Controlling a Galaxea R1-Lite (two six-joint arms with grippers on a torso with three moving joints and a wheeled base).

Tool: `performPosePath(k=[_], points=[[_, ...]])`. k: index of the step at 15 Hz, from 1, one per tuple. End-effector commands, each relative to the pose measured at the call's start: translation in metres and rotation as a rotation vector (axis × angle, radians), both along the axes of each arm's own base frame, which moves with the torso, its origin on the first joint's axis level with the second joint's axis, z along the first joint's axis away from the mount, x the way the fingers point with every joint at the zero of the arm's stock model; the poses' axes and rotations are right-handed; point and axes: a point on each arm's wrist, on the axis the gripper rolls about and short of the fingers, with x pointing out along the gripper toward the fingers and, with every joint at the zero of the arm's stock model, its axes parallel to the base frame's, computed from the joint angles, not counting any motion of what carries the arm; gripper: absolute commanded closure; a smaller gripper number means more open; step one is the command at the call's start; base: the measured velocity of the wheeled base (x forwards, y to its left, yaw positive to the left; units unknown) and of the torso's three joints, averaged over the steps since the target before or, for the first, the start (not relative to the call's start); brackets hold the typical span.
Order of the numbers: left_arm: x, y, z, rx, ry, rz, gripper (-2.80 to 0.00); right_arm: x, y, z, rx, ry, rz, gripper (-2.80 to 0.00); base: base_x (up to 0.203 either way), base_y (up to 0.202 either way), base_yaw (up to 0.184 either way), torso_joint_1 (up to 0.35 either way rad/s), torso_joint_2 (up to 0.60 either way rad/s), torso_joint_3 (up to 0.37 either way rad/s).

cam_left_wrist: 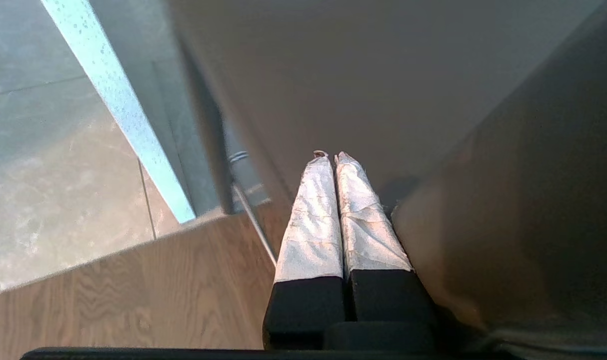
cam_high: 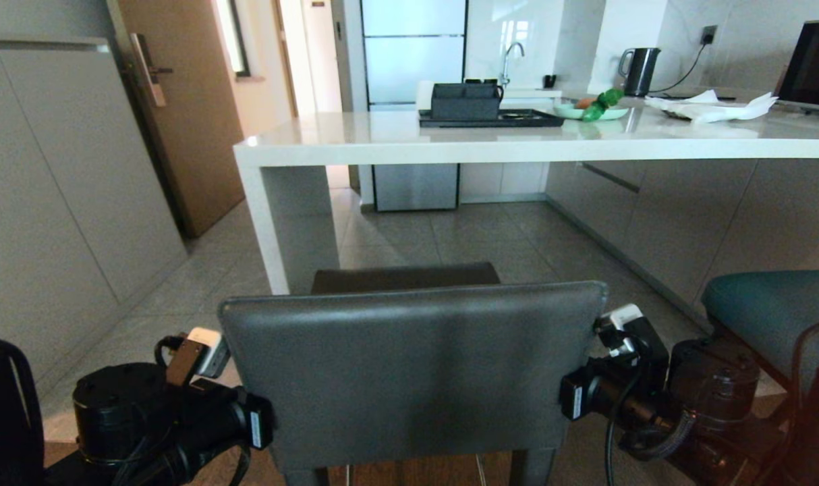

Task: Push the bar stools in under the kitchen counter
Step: Push the gray chair back under the dining table

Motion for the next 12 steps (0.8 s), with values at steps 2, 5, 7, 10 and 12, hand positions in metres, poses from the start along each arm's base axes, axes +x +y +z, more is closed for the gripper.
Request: performPosePath(k=[2, 5, 7, 10, 12], points=[[0.033, -0.003, -0.002, -0.006, -0.062, 0.093, 0.00, -0.014, -0.007, -0.002, -0.021, 0.037, 0.009, 0.00, 0.000, 0.000, 0.000, 0.000, 0.00, 0.000], [0.041, -0.001, -0.003, -0.003, -0.071, 0.115, 0.00, -0.011, -0.006, -0.002, -0.017, 0.032, 0.009, 0.00, 0.000, 0.000, 0.000, 0.000, 0.00, 0.000], [0.036, -0.001, -0.002, -0.002, -0.068, 0.109, 0.00, -0.003, -0.002, 0.002, 0.001, 0.001, 0.005, 0.00, 0.000, 0.000, 0.000, 0.000, 0.00, 0.000], [0.027, 0.003, 0.001, -0.001, -0.062, 0.112, 0.00, 0.016, 0.008, 0.008, 0.033, -0.056, 0.001, 0.00, 0.000, 0.000, 0.000, 0.000, 0.00, 0.000], [0.026, 0.005, 0.000, 0.001, -0.055, 0.117, 0.00, 0.027, 0.014, 0.005, 0.039, -0.068, -0.002, 0.00, 0.000, 0.000, 0.000, 0.000, 0.00, 0.000]])
